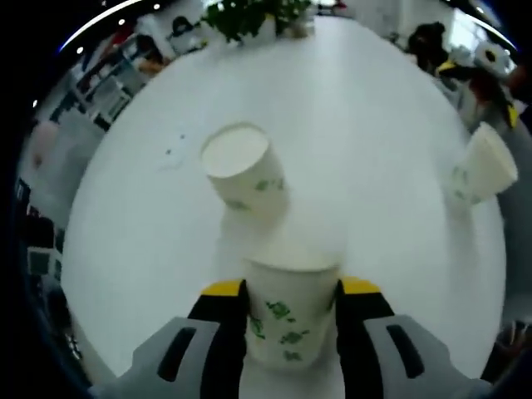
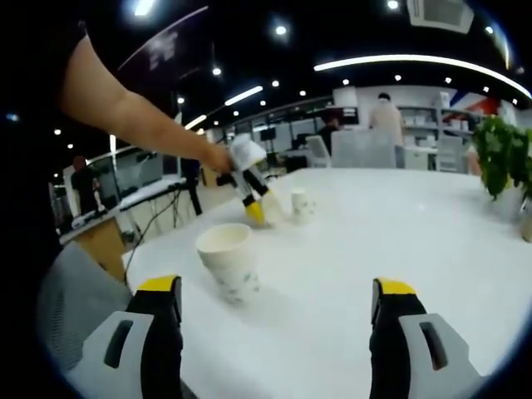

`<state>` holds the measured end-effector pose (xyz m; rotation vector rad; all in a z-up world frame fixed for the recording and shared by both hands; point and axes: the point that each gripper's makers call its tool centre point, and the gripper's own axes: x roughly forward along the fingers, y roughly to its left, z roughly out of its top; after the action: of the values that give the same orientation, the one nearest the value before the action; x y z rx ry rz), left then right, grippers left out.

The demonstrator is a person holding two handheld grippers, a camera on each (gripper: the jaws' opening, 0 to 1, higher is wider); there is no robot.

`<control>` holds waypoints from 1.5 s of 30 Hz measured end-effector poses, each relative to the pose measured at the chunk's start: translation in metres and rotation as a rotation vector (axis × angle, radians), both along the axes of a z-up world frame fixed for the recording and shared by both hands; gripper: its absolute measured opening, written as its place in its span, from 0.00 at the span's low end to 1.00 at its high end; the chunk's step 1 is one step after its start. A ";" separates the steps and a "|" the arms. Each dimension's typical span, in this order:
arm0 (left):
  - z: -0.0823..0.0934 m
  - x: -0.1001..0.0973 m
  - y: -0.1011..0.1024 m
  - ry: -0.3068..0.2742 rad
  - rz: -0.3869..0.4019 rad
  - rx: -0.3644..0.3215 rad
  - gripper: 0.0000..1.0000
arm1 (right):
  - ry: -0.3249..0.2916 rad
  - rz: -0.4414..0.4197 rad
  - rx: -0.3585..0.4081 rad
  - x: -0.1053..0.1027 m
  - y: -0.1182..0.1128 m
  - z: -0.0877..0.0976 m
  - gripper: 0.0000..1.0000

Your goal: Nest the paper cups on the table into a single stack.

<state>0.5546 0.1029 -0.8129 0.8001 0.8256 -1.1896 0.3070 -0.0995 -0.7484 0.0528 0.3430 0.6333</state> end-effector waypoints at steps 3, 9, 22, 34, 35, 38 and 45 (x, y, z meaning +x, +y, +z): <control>0.008 0.007 -0.001 -0.006 0.063 -0.067 0.42 | 0.000 0.001 -0.005 0.000 0.000 -0.001 0.93; 0.029 0.019 -0.006 -0.025 0.180 -0.209 0.41 | 0.002 -0.005 0.004 0.000 0.000 -0.001 0.93; 0.085 0.027 -0.015 -0.080 0.290 -0.459 0.40 | -0.012 0.022 -0.046 0.000 0.005 -0.006 1.00; 0.148 0.040 -0.014 -0.193 0.394 -0.692 0.40 | -0.044 0.011 -0.041 0.005 0.001 0.002 1.00; 0.149 0.040 -0.014 -0.193 0.396 -0.698 0.40 | -0.044 0.010 -0.034 0.004 0.001 0.002 1.00; 0.161 0.042 -0.011 -0.196 0.435 -0.763 0.40 | -0.047 0.009 -0.034 0.004 0.001 0.004 1.00; 0.187 0.037 -0.013 -0.220 0.480 -0.899 0.39 | -0.048 0.014 -0.040 0.002 0.002 0.004 1.00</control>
<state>0.5919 0.0894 -0.6257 -0.0217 0.2109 -0.8776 0.3092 -0.0973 -0.7443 -0.0029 0.3098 0.6404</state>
